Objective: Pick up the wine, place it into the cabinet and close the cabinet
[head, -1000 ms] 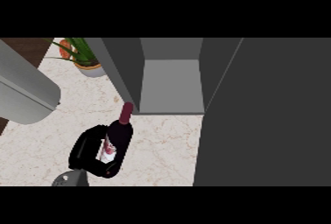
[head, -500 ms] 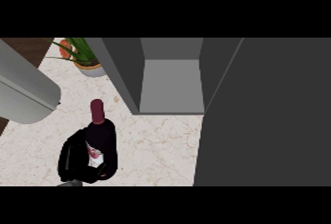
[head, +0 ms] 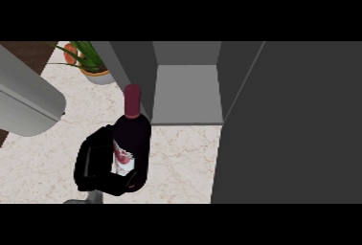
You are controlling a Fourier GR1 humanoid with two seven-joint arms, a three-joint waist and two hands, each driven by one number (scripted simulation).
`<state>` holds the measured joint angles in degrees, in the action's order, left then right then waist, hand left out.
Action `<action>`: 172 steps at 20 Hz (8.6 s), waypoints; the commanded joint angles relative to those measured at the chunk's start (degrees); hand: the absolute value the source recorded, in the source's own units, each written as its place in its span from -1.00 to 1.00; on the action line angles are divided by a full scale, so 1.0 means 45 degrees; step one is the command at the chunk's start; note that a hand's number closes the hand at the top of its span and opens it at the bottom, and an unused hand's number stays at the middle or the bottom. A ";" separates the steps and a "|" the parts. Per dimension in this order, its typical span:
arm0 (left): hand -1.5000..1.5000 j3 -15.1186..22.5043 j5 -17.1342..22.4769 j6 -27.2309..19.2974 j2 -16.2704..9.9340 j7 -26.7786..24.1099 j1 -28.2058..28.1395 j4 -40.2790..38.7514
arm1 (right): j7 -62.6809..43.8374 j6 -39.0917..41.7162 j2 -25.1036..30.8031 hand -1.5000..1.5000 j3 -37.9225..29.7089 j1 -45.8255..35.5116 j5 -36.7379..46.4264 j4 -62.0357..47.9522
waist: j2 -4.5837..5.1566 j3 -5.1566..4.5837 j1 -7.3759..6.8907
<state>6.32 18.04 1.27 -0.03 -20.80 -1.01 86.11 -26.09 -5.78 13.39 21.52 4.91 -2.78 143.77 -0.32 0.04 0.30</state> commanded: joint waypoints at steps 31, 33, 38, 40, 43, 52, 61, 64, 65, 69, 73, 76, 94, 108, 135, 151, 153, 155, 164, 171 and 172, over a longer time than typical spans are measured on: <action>1.00 0.3891 0.2494 -0.7249 0.0007 0.0350 0.6052 -0.5402 | -0.1162 0.0715 -0.0047 -1.00 -0.0760 0.0995 -0.1289 0.2663 | 0.0079 -0.0021 0.0214; 1.00 0.4398 0.3156 -0.7511 0.0006 -0.0323 0.6223 -0.5788 | -0.0146 0.1333 0.0206 -1.00 -0.1289 0.2016 -0.2036 0.2753 | 0.0078 -0.0004 0.0409; 1.00 0.4060 0.4280 -0.7011 0.0006 -0.1171 0.6985 -0.7097 | -0.0951 0.0877 -0.0272 -1.00 -0.1036 0.0996 -0.1691 0.2431 | 0.0103 -0.0021 0.0270; 1.00 0.3934 0.4895 -0.6829 0.0006 -0.1809 0.7477 -0.8020 | -0.0535 0.1407 -0.0069 -1.00 -0.1636 0.0945 -0.2372 0.1978 | 0.0138 -0.0015 0.0361; 1.00 0.3848 0.6141 -0.6598 0.0006 -0.2224 0.8230 -0.9027 | -0.0427 0.1425 -0.0099 -1.00 -0.1511 0.1171 -0.2004 0.2011 | 0.0161 -0.0018 0.0530; 1.00 0.3770 0.6870 -0.6996 0.0006 -0.2008 0.9846 -1.0525 | 0.0219 0.1865 -0.0134 -1.00 -0.1435 0.2270 -0.2103 0.2443 | 0.0142 -0.0008 0.0642; 1.00 0.2210 0.6860 -0.6263 -0.0045 -0.1460 1.2192 -1.2886 | 0.0456 0.1777 -0.0741 -1.00 -0.0834 0.2093 -0.1410 0.1767 | 0.0147 -0.0010 0.0417; 1.00 0.2274 0.6922 -0.6522 0.0006 -0.1642 1.2779 -1.3273 | -0.0467 0.1553 -0.0760 -1.00 -0.1346 0.0797 -0.1671 0.1788 | 0.0196 -0.0025 0.0432; 1.00 0.2334 0.6959 -0.7012 0.0006 -0.0854 1.3182 -1.2861 | 0.0180 0.2006 -0.0533 -1.00 -0.1330 0.2194 -0.1721 0.2220 | 0.0101 -0.0006 0.0459; 1.00 0.2210 0.6075 -0.7538 0.0005 -0.1901 1.3799 -1.4590 | 0.0439 0.2096 -0.0699 -1.00 -0.1156 0.2066 -0.1569 0.1735 | 0.0170 -0.0007 0.0546; 1.00 0.2082 0.5778 -0.7962 -0.0530 -0.1749 1.4499 -1.5533 | -0.0088 0.1984 -0.0847 -1.00 -0.0602 0.1862 -0.1456 0.1923 | 0.0222 -0.0022 0.0623; -1.00 0.2495 0.5165 -0.8882 -0.0796 -0.1526 1.4947 -1.6217 | 0.0324 0.2357 -0.0601 -1.00 -0.1187 0.2235 -0.1968 0.1986 | 0.0190 0.0002 0.0693; -1.00 0.2245 0.4418 -0.8577 -0.1115 -0.1887 1.4996 -1.8098 | 0.0722 0.2656 -0.0959 -1.00 -0.0741 0.2537 -0.1750 0.1802 | 0.0326 -0.0017 0.0848; -1.00 0.1864 0.4217 -0.6358 -0.0761 -0.2954 1.5214 -1.6526 | 0.0730 0.2553 -0.0937 -1.00 -0.0022 0.3194 -0.0904 0.2159 | 0.0084 -0.0015 0.0362; -1.00 0.4172 0.3261 -0.6541 -0.0515 -0.1836 0.7422 -0.5685 | -0.0322 0.1746 -0.0600 -1.00 -0.0172 0.2848 -0.0677 0.3166 | -0.0156 -0.0018 -0.0261; -1.00 0.6438 0.2004 -0.7392 -0.2813 -0.0828 0.1270 0.2597 | -0.1023 0.2326 0.0326 1.00 0.0477 0.2233 -0.0808 0.2664 | -0.0032 -0.0015 -0.0155; -1.00 0.7036 0.1582 -0.7937 -0.2233 -0.1315 0.0793 0.2401 | -0.0976 0.3301 0.1294 1.00 0.0631 0.2552 -0.1038 0.3020 | -0.0059 -0.0014 -0.0041; -1.00 0.5988 0.2157 -0.7121 -0.3244 -0.1261 0.0569 0.2563 | -0.0334 0.3925 0.1397 1.00 0.1436 0.2884 -0.1448 0.2493 | -0.0019 -0.0010 -0.0039; -1.00 0.5368 0.2506 -0.6158 -0.5435 -0.1795 -0.2413 0.5108 | -0.1440 0.3623 0.0537 1.00 0.4857 0.1928 -0.0077 0.2466 | -0.0070 -0.0034 -0.0165; -1.00 0.3663 0.3702 -0.4862 -0.6303 -0.2142 -0.3263 0.5549 | -0.3276 0.2336 -0.1591 1.00 0.6270 -0.0619 0.0605 0.0945 | -0.0055 -0.0090 -0.0368; -1.00 0.3540 0.3706 -0.4934 -0.6492 -0.2029 -0.3478 0.5901 | -0.3389 0.2417 -0.1539 1.00 0.6396 -0.0603 0.0479 0.1224 | -0.0080 -0.0074 -0.0339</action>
<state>25.38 32.72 -23.13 -26.85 -29.08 -13.49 110.42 -35.40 7.39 11.68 39.52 5.84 -2.51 142.61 -0.60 -0.25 -0.94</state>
